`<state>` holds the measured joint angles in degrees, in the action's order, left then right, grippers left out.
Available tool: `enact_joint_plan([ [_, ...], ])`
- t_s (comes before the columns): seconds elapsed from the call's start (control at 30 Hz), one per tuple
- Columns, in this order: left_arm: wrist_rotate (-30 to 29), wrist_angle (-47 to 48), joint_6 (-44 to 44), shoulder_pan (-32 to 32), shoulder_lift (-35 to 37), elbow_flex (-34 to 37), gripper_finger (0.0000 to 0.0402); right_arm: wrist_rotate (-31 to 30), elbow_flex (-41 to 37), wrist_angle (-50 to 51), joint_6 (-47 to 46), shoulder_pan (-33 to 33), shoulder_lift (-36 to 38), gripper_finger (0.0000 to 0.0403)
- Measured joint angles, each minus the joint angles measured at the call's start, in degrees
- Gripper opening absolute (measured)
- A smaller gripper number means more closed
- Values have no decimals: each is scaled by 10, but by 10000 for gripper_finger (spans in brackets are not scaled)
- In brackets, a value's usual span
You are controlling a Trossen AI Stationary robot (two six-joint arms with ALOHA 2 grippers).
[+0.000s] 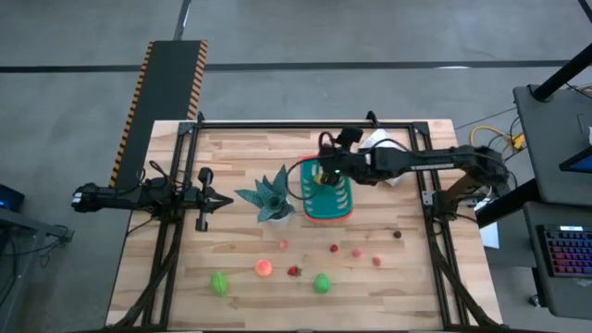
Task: Build produce basket
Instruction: Put the cherry into the basket
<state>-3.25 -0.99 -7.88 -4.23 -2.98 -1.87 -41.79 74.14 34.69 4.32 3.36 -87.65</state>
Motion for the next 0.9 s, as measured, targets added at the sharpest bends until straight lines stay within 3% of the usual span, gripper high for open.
enact_joint_plan([
  [0.6,0,0,0,0,1,0,0,308,-41,15,-133,-85,246,226],
  [0.9,0,0,0,0,0,0,0,330,-51,75,-184,-158,275,226],
])
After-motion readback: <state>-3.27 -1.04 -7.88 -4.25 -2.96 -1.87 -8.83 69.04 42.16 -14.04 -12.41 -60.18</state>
